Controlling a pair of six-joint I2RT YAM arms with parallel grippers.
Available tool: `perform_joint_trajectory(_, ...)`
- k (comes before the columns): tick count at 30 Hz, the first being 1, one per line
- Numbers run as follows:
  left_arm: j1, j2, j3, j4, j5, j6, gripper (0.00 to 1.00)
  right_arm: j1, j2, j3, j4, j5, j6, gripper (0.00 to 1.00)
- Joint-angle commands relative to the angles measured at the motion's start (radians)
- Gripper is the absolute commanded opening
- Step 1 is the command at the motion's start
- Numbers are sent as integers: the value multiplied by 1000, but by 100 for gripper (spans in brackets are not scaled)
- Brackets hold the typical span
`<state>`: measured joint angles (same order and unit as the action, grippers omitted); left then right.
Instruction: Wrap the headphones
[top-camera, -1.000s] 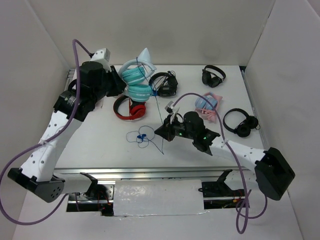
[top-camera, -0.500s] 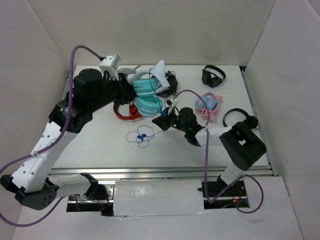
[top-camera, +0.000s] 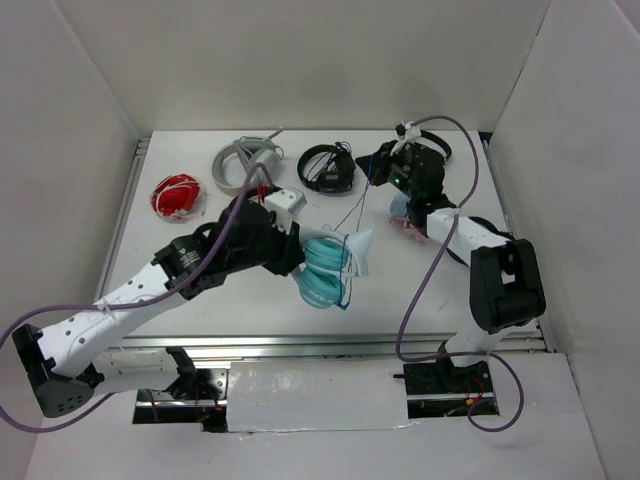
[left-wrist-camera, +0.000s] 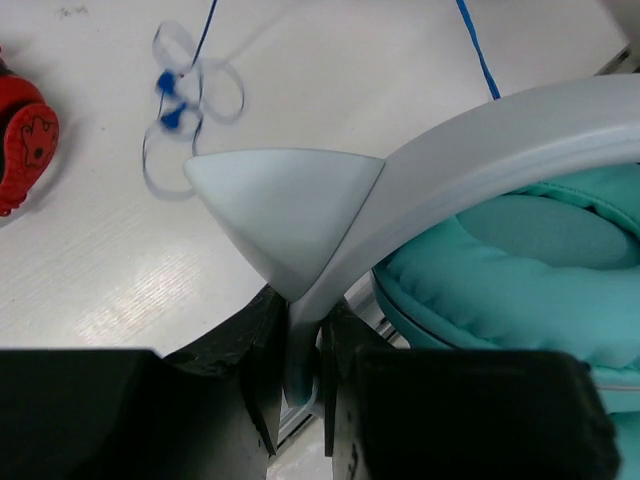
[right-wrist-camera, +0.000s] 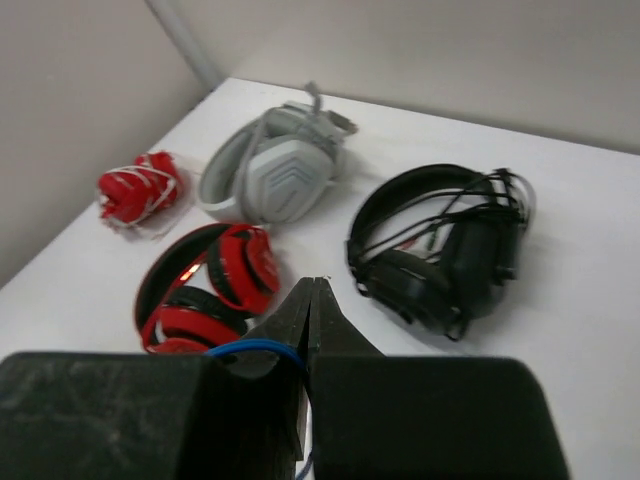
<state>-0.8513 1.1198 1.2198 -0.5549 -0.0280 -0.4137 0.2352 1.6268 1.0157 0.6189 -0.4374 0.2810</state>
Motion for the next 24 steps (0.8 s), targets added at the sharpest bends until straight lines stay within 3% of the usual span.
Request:
perform_joint_trajectory(1,-90,14,14,35,-156,24,0,-31,-93,84,-152,12,-83,0)
perform_joint_trajectory(6,-167,93,-23,-20,-295,36,0,-57,-183,158,-304,8,-190,0)
perform_joint_trajectory(13,-178,291,6,-207,-626,-164,0,-2,-356,161,-429,17,-256,0)
perform_joint_trajectory(24,7,440,112,-290,-694,-272,0,214,-645,172,-646,150,-322,0)
